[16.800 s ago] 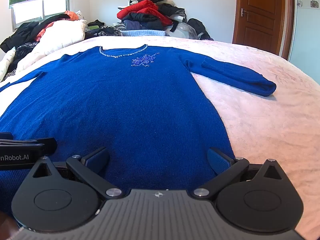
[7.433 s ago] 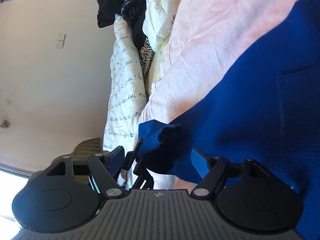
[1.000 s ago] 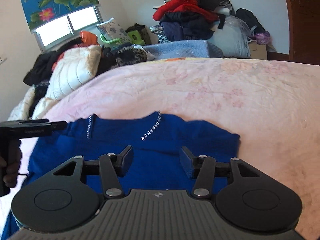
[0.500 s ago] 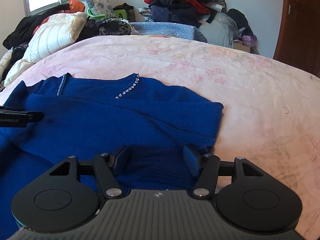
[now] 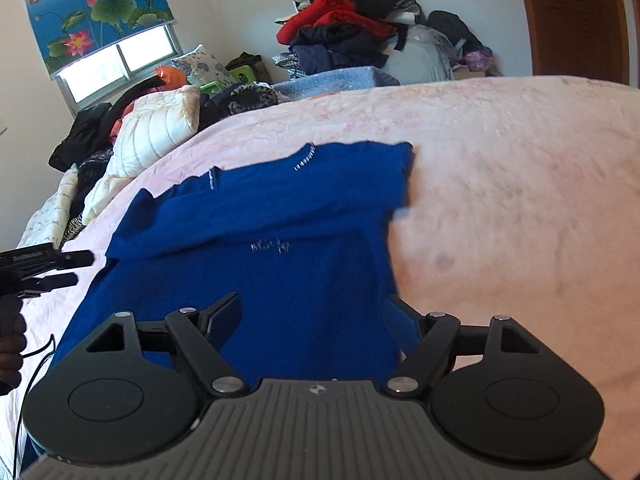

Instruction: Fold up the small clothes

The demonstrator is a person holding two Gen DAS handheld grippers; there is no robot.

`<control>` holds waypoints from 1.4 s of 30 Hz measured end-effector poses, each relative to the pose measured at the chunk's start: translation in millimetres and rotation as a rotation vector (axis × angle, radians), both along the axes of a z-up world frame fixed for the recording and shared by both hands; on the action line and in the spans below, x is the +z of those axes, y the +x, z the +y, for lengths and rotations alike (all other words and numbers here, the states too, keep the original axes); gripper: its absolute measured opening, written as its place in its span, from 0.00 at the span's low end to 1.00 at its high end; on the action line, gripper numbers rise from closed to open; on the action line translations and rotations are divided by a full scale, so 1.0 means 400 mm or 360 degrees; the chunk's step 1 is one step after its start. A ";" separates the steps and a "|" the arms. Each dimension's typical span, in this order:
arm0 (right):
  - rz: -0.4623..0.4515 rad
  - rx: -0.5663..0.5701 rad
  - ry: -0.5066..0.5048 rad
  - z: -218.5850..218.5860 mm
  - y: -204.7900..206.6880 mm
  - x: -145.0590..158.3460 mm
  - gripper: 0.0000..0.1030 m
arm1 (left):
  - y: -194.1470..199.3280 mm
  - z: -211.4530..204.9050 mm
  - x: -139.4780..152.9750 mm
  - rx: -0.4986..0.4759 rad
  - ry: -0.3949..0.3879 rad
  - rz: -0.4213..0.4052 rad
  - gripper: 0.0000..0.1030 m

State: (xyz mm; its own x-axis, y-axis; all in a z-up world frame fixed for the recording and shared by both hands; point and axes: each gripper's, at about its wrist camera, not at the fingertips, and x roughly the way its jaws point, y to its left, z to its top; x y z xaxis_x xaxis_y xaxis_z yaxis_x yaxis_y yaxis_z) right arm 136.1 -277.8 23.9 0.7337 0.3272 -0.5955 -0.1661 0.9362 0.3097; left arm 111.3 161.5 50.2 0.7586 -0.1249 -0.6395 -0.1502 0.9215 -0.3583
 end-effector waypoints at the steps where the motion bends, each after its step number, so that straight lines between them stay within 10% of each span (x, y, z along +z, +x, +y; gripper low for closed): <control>1: 0.0021 -0.0014 0.0001 -0.010 -0.028 -0.008 0.78 | -0.044 0.027 -0.004 0.0034 -0.0015 0.0001 0.77; 18: 0.0237 -0.0165 0.0104 -0.104 -0.325 -0.089 0.79 | -0.364 0.141 -0.110 0.0008 -0.0416 0.0178 0.77; 30: 0.0409 -0.0056 0.0429 -0.103 -0.379 -0.096 0.85 | -0.401 0.220 -0.216 -0.0089 -0.1263 0.0290 0.78; 39: 0.0548 -0.0032 0.0765 -0.129 -0.386 -0.118 0.87 | -0.376 0.137 -0.214 -0.0358 -0.1213 0.0423 0.77; 41: 0.0553 -0.0034 0.0782 -0.134 -0.388 -0.120 0.87 | -0.368 0.125 -0.209 -0.0374 -0.1178 0.0443 0.64; 42: 0.0556 -0.0032 0.0784 -0.136 -0.389 -0.119 0.87 | -0.363 0.120 -0.210 -0.0391 -0.1164 0.0468 0.43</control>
State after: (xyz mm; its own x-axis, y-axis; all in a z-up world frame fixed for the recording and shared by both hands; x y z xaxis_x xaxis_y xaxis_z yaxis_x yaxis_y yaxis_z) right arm -19.5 -332.0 -23.8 0.5309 0.6140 -0.5841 0.0398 0.6704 0.7409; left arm -33.8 209.5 -33.7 0.4699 -0.7272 -0.5004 -0.1558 0.4897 -0.8579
